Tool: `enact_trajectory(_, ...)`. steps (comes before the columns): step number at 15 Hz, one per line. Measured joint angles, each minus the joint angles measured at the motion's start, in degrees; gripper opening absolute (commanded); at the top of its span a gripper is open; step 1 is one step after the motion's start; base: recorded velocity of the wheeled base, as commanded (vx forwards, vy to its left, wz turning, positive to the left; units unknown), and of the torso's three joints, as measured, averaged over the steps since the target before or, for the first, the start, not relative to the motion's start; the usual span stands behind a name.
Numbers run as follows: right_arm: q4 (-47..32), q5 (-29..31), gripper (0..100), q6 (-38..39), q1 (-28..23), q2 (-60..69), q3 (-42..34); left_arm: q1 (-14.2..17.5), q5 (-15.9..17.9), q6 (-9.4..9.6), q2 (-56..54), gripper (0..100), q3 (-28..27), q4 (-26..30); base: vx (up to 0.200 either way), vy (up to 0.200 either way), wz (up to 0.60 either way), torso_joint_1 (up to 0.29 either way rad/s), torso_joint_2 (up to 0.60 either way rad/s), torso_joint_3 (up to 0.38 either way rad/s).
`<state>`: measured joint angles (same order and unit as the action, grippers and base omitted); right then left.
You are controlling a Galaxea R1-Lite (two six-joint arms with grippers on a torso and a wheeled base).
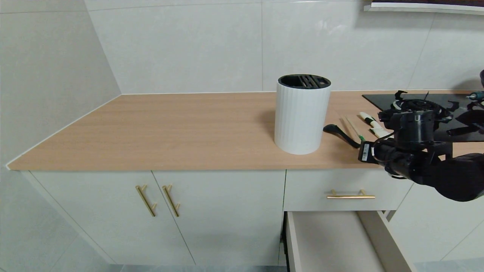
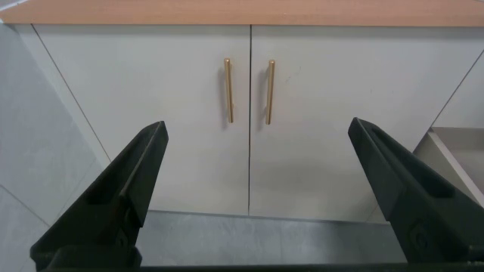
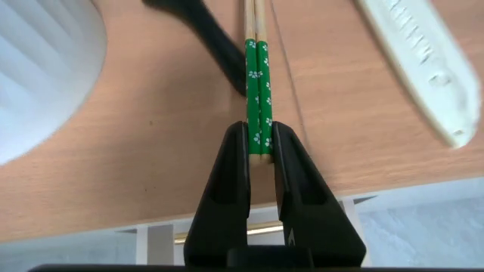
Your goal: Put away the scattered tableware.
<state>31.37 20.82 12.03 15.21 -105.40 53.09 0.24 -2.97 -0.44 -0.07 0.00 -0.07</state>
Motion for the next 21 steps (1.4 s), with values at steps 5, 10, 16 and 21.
enact_trajectory(5,-3.5,-0.8,0,-0.2,-1.6,7.2,-0.2,0.0,0.0,0.0,0.0,100,0.0,0.0,0.0,0.0,0.0,0.0,0.0,0.0)
enact_trajectory(10,-17.7,-10.6,0,-0.2,-1.7,19.2,0.4,0.0,0.0,-0.02,0.0,100,0.0,0.0,0.0,0.0,0.0,0.0,0.0,0.0)
enact_trajectory(16,-44.2,-24.6,0,-0.3,-1.4,32.1,6.9,0.0,0.0,0.0,0.0,100,0.0,0.0,0.0,0.0,0.0,0.0,0.0,0.0)
enact_trajectory(21,-59.4,-29.2,0,-0.5,-1.4,35.5,13.9,0.0,0.0,0.0,0.0,100,0.0,0.0,0.0,0.0,0.0,0.0,0.0,0.0)
